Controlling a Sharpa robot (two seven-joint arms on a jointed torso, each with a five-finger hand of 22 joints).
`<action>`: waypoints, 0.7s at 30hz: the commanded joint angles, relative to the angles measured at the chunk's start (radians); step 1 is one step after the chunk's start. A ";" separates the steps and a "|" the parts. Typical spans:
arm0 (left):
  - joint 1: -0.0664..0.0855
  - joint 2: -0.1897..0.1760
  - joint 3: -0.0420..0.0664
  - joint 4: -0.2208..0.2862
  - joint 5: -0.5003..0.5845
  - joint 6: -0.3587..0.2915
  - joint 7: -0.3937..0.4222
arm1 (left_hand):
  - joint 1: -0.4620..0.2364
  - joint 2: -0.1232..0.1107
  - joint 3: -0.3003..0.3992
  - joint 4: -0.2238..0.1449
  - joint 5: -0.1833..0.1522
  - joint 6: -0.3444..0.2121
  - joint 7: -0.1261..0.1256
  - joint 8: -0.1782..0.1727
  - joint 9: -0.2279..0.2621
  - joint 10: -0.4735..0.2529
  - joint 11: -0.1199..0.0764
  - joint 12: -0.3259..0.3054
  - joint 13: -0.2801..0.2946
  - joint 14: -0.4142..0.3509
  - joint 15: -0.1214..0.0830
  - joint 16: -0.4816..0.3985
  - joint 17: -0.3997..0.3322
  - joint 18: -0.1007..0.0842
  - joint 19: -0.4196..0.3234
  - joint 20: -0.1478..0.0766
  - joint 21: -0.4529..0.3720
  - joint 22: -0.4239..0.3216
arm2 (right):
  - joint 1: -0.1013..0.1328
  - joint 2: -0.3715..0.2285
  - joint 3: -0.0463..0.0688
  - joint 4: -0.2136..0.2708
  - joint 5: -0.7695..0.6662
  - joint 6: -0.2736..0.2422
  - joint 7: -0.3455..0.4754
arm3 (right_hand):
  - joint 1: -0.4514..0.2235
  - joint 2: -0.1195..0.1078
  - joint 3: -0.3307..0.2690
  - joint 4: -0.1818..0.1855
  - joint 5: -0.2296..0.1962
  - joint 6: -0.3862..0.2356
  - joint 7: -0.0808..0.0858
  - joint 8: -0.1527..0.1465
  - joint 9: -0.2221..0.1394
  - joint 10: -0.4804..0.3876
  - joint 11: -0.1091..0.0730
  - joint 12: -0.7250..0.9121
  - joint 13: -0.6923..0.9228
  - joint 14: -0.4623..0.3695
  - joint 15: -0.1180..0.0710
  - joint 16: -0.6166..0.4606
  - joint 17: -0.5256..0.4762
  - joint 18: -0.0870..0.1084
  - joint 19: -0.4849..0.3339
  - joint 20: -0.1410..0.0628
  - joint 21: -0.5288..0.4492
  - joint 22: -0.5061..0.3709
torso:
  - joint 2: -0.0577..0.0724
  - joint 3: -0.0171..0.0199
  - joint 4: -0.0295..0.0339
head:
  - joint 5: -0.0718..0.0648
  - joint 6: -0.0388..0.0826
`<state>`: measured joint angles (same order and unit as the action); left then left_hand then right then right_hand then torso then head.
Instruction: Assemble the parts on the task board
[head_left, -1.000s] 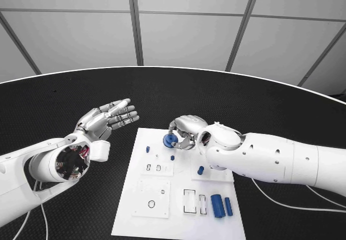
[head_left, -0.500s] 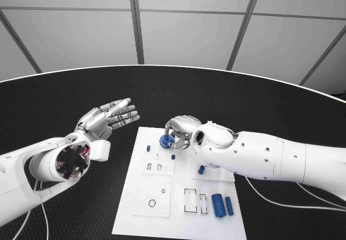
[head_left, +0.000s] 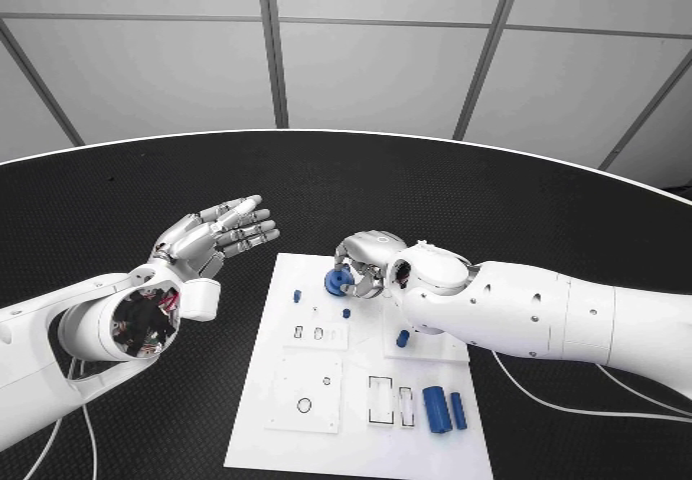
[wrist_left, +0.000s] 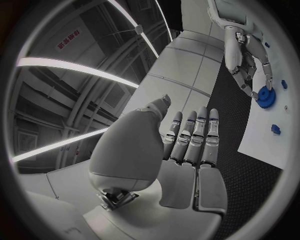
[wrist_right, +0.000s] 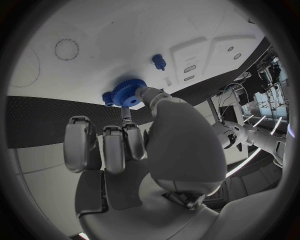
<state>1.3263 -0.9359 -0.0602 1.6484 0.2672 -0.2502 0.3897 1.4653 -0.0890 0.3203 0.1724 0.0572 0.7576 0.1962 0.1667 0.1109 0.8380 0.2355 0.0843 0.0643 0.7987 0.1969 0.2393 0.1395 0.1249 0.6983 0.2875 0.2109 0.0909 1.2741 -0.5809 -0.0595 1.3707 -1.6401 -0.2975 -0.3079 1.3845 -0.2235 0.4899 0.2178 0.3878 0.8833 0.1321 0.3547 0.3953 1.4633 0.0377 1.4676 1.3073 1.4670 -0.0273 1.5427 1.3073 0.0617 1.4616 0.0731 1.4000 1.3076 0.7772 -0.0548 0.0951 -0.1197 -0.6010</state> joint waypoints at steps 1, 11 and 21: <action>0.000 0.000 0.000 -0.001 0.000 0.000 0.000 | -0.008 -0.004 0.002 -0.005 0.000 -0.006 0.086 -0.006 -0.001 -0.004 0.002 -0.007 0.000 -0.005 0.003 -0.006 0.002 0.014 0.006 0.003 -0.004 -0.002 | 0.000 -0.002 0.000 0.001 0.000 -0.001 -0.001 | -0.010 -0.001 0.007 -0.001 -0.005 0.039 -0.007 0.006 0.002 0.026 0.003 0.003 0.153 0.091 -0.004 0.004 0.197 -0.010 0.011 -0.001 0.005 0.062 | 0.000 -0.0004 0.0018 | -0.003 0.000; 0.000 -0.001 0.000 -0.001 0.000 0.000 -0.001 | -0.008 -0.004 0.002 -0.005 0.000 -0.006 0.086 -0.006 -0.001 -0.004 0.002 -0.007 0.000 -0.005 0.003 -0.006 0.002 0.014 0.006 0.003 -0.004 -0.002 | 0.000 -0.005 0.000 -0.001 0.000 0.000 0.009 | -0.072 -0.033 -0.016 0.004 -0.114 -0.032 0.020 -0.060 -0.018 0.011 0.029 -0.014 0.136 0.090 0.017 0.004 0.196 -0.011 0.008 0.015 0.002 0.063 | 0.001 -0.0011 0.0009 | -0.002 0.000; 0.000 -0.002 0.000 0.000 0.000 -0.001 -0.003 | -0.011 -0.005 0.003 -0.006 0.000 -0.013 0.087 -0.009 -0.002 -0.005 0.002 -0.008 0.000 -0.005 0.003 -0.007 0.002 0.014 0.007 0.003 -0.005 -0.003 | 0.000 -0.003 0.000 -0.009 0.010 0.046 0.020 | -0.105 -0.028 -0.133 0.029 -0.156 -0.049 0.029 -0.106 -0.034 0.002 0.038 -0.023 0.129 0.091 0.027 0.007 0.203 -0.010 0.008 0.029 0.002 0.068 | 0.001 -0.0013 0.0013 | -0.001 -0.001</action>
<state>1.3263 -0.9376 -0.0602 1.6481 0.2672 -0.2514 0.3868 1.4613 -0.0930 0.3230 0.1697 0.0572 0.7501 0.1959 0.1624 0.1099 0.8380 0.2355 0.0803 0.0643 0.7987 0.1970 0.2393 0.1402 0.1249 0.6983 0.2875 0.2109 0.0893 1.2741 -0.5836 -0.0597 1.3627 -1.6314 -0.2532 -0.2882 1.2787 -0.2610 0.3615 0.2473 0.2380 0.8375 0.1587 0.2500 0.3621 1.4669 0.0700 1.4474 1.3079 1.4653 -0.0073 1.5427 1.3079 0.0618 1.4666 0.0932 1.3999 1.3074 0.7776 -0.0560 0.0969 -0.1220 -0.6014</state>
